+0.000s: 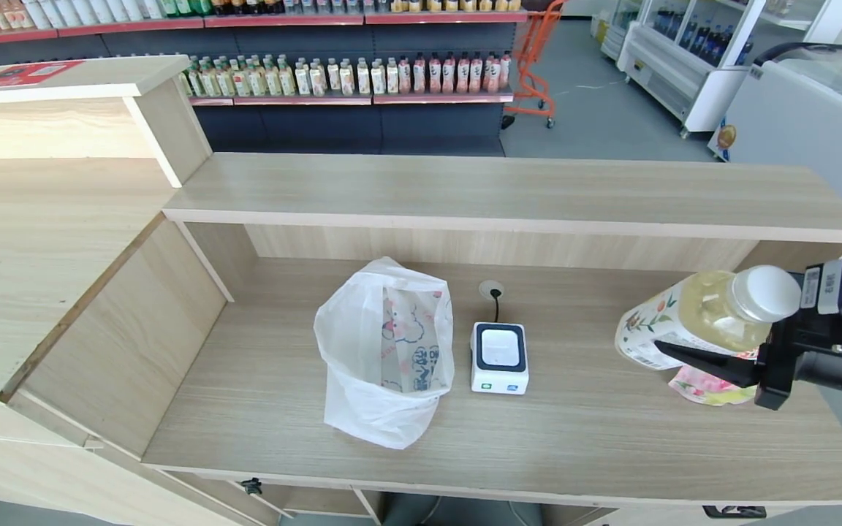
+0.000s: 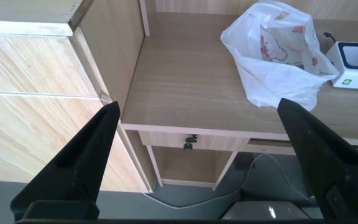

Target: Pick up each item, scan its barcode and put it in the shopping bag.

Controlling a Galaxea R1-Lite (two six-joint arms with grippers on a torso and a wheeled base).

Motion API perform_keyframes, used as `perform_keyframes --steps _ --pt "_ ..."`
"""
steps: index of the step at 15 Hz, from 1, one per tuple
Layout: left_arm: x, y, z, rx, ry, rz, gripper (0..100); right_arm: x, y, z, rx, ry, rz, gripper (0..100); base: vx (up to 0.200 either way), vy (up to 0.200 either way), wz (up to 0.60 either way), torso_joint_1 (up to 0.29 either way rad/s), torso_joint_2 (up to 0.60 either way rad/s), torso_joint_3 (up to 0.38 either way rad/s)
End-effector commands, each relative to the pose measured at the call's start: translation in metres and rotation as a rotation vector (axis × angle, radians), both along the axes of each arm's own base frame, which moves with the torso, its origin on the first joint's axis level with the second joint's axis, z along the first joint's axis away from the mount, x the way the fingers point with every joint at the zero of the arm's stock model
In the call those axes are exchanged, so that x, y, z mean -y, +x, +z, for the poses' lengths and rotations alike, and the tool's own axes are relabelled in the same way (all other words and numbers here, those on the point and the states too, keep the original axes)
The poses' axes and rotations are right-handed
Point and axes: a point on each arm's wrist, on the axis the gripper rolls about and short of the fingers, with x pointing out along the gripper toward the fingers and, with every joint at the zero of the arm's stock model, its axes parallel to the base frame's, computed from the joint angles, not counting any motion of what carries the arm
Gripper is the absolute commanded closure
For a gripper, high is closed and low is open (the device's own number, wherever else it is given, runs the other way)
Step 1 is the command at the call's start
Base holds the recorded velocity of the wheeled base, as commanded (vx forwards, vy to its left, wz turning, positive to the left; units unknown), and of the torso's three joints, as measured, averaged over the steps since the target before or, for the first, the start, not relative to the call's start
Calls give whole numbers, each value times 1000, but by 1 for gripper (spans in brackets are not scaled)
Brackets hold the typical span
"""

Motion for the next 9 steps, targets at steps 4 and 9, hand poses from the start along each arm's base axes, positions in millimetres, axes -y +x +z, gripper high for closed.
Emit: perform_keyframes --steps 4,9 --pt "0 0 0 0 0 1 0 -6 52 -23 -33 -42 31 100 0 0 0 0 0 0" --pt "0 0 0 0 0 1 0 -23 78 -63 30 -152 194 100 0 0 0 0 0 0"
